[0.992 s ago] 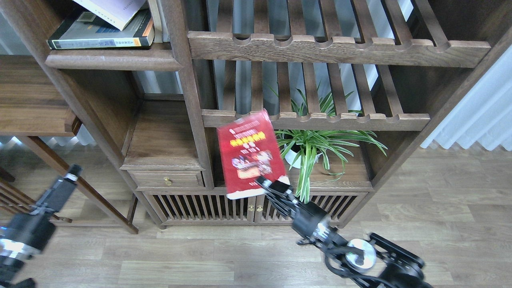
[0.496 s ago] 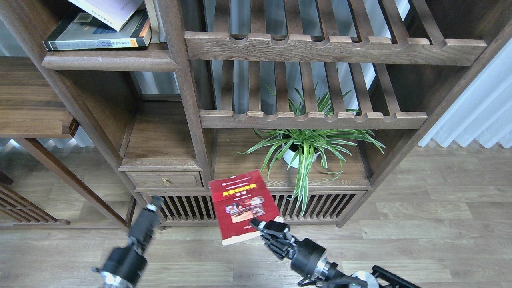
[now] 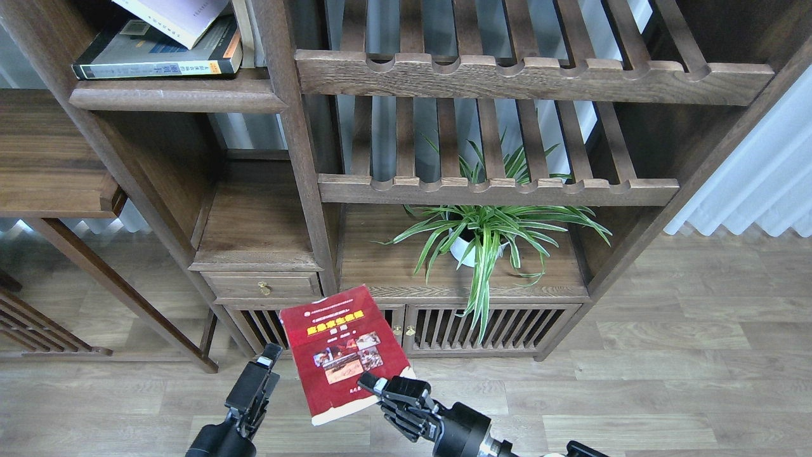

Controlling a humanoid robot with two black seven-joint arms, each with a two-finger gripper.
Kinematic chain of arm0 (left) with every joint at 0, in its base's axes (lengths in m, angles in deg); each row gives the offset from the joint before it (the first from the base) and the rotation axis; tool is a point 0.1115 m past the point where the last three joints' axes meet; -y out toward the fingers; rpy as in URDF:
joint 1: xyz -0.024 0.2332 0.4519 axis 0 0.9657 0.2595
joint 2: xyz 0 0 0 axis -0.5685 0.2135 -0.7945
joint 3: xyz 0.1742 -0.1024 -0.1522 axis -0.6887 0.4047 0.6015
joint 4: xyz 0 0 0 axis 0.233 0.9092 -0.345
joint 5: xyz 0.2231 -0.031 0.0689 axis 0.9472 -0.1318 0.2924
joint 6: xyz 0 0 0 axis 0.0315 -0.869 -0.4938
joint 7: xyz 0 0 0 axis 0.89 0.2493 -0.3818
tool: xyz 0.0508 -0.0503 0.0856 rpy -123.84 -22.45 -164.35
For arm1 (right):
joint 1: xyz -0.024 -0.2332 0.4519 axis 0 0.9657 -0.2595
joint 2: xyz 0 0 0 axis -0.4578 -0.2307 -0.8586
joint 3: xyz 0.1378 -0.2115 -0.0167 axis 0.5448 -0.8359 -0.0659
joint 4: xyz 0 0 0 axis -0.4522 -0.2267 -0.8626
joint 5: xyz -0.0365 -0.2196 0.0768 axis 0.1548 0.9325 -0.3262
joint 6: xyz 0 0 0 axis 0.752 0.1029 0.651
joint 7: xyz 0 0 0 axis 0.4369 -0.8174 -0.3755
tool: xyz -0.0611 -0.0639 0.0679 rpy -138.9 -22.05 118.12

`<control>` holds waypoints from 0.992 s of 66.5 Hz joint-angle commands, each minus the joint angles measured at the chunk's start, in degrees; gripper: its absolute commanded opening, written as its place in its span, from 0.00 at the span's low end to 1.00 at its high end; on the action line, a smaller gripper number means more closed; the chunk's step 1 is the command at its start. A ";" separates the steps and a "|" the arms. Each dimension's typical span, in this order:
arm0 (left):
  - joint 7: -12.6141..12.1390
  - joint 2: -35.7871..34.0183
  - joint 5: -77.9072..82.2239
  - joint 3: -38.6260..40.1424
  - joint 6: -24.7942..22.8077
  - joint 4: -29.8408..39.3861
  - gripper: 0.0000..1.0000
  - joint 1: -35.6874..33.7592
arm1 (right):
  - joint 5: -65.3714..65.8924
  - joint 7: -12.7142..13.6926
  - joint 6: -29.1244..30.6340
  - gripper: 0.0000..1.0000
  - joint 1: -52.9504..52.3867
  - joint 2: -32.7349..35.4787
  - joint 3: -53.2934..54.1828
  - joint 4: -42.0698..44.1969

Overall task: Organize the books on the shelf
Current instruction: 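Pull the red book down and hold it between both grippers, then lift the red book with the left gripper onto the upper-left shelf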

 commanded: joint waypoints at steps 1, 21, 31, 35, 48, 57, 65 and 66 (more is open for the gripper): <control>-0.15 1.00 0.04 -0.29 0.00 -0.09 0.82 0.15 | 0.18 -0.11 0.00 0.03 0.01 0.12 -1.54 -0.12; -2.96 1.27 -0.05 -1.69 0.00 -0.97 0.28 -0.03 | 0.97 -0.29 0.00 0.03 0.45 0.21 -2.24 -0.73; -3.40 1.18 0.04 -1.69 0.00 -1.67 0.02 -1.08 | 0.97 -0.46 0.00 0.03 0.45 0.30 -2.15 -0.73; -4.36 0.57 0.04 -0.90 0.00 -1.67 0.00 -1.26 | 0.97 -0.46 0.00 0.04 0.45 0.39 -2.07 -0.64; -7.53 -5.67 0.22 5.07 0.00 0.08 0.00 -1.26 | 2.99 -0.38 0.00 0.71 -0.25 0.65 -1.98 -0.12; -9.81 -14.18 0.83 10.69 0.00 4.90 0.00 -3.27 | 7.39 -0.82 0.00 0.98 -0.16 1.88 0.21 1.03; -10.17 -24.56 0.83 15.62 0.00 7.82 0.00 -10.30 | 7.30 -0.82 0.00 0.98 0.10 2.58 1.27 1.82; -10.17 -25.27 0.83 15.88 0.00 7.82 0.00 -10.75 | 7.30 -0.82 0.00 0.98 0.10 2.58 1.36 1.91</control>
